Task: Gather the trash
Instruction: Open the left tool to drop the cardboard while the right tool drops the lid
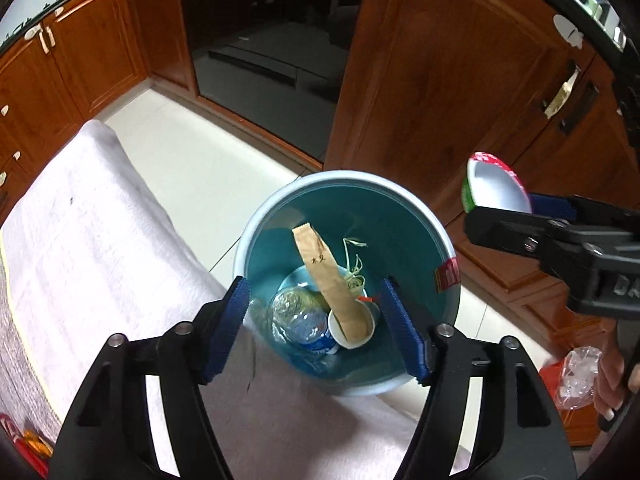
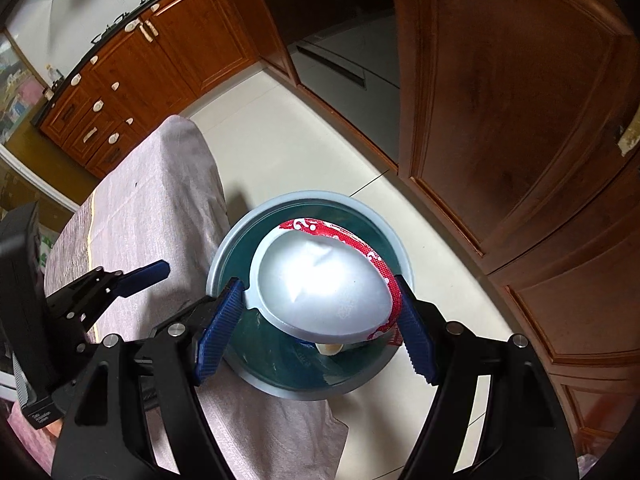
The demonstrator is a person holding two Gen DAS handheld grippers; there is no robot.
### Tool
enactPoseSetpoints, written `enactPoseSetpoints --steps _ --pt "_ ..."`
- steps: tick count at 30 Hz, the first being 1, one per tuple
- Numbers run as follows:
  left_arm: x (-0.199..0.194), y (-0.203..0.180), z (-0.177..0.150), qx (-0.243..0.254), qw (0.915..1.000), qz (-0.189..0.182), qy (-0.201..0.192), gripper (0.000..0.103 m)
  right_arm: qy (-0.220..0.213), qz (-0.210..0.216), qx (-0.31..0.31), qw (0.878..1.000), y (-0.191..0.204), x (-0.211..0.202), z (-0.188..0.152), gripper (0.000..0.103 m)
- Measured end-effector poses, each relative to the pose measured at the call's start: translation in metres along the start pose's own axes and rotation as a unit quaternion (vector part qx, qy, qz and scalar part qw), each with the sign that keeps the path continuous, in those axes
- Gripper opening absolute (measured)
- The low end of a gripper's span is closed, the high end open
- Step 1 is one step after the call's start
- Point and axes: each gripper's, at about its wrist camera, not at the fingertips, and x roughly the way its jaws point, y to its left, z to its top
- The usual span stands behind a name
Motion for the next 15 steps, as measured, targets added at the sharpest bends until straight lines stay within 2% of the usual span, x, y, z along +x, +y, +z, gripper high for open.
enactPoseSetpoints --steps 5,7,12,15 --pt "-0.013 0.008 -0.015 -0.007 1.0 -0.002 -0.003 0.079 0.016 0.012 -0.009 1.0 0.013 0.008 -0.001 0.071" --pt "-0.019 0.012 -0.021 -0.012 0.9999 -0.002 -0.004 0.082 0.031 0.02 -0.003 0.999 0.017 0.013 -0.001 0.079" --pt "-0.036 0.024 -0.037 -0.033 0.9994 -0.004 -0.013 0.089 0.039 0.015 -0.003 0.999 0.029 0.015 -0.004 0.081" --pt "-0.048 0.032 -0.048 -0.042 0.9989 -0.003 -0.019 0.092 0.038 0.008 -0.018 0.999 0.042 0.011 -0.008 0.085"
